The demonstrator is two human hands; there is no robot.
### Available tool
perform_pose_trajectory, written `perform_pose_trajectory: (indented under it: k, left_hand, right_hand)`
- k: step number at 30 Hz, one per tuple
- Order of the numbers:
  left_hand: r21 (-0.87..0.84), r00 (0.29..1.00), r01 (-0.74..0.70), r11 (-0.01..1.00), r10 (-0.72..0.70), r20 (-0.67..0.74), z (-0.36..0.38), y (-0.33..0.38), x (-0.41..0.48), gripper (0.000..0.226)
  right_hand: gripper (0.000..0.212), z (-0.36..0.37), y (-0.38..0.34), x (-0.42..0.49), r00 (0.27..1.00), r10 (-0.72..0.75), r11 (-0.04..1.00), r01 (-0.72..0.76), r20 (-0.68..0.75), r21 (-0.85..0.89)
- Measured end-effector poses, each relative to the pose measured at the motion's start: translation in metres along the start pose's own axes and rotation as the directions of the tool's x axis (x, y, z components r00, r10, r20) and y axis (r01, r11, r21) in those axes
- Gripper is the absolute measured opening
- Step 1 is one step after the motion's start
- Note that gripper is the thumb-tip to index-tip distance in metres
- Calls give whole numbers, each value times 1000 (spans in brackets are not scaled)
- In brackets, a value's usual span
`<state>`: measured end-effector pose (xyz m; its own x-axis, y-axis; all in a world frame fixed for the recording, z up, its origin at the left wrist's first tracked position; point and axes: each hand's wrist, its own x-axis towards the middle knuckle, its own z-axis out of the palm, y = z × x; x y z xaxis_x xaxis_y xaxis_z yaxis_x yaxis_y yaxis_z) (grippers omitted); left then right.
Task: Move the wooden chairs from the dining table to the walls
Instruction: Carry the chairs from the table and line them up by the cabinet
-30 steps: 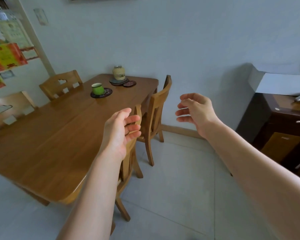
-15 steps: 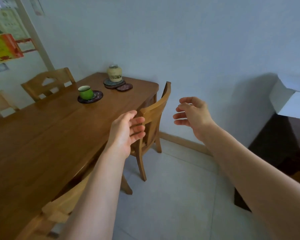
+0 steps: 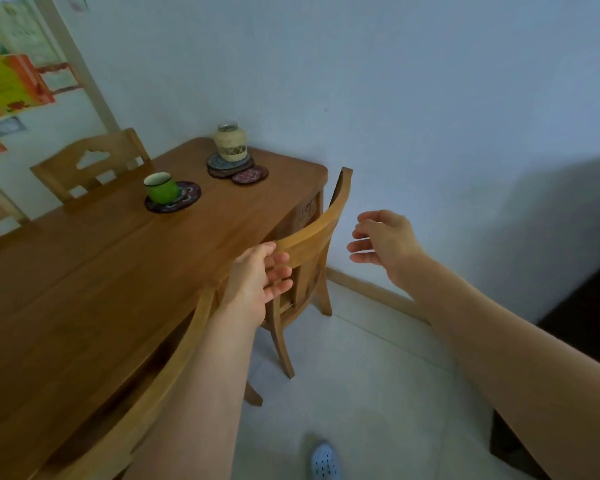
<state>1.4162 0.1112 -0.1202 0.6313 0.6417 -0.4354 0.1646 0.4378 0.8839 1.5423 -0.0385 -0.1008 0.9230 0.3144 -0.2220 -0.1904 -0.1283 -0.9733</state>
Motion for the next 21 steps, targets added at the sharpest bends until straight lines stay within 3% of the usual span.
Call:
perform_pose_trajectory:
  k: [2,4,6,9,14,17,19,21]
  left_hand:
    - [172,997,-65,983,73,-39,11,-2,21,11]
    - [385,981,-180,905,196,-1,21,-6,43,26]
    - [587,944,-310,748,314,99,27,-9,64,42]
    - [798,883,-417,434,400,245,38,-12,103,57]
    - [889,836,-454,-62,317,448,40,-23,165,69]
    - [878,842,-446,-172,251,477,36,-33,196,72]
    - [851,808,-460,-253,279,519,35,-40,210,70]
    - [837,777,-488,-250,314,546,33,-44,217,67]
  right_hand:
    - [11,3,2,25,1000,19,1000,-19,14,-10]
    - [13,8,5,54,999,50,998,-49,19,-31]
    - [16,15,7,81,994,103,994,-102,26,-40]
    - [22,32,12,127,978,201,978,-198,49,-66]
    - [33,60,27,194,942,335,929,-329,12,-168]
    - [14,73,41,227,914,405,896,-402,-25,-189]
    - [14,79,52,243,889,458,877,-454,-11,-155]
    - [21,84,61,255,860,510,859,-508,10,-67]
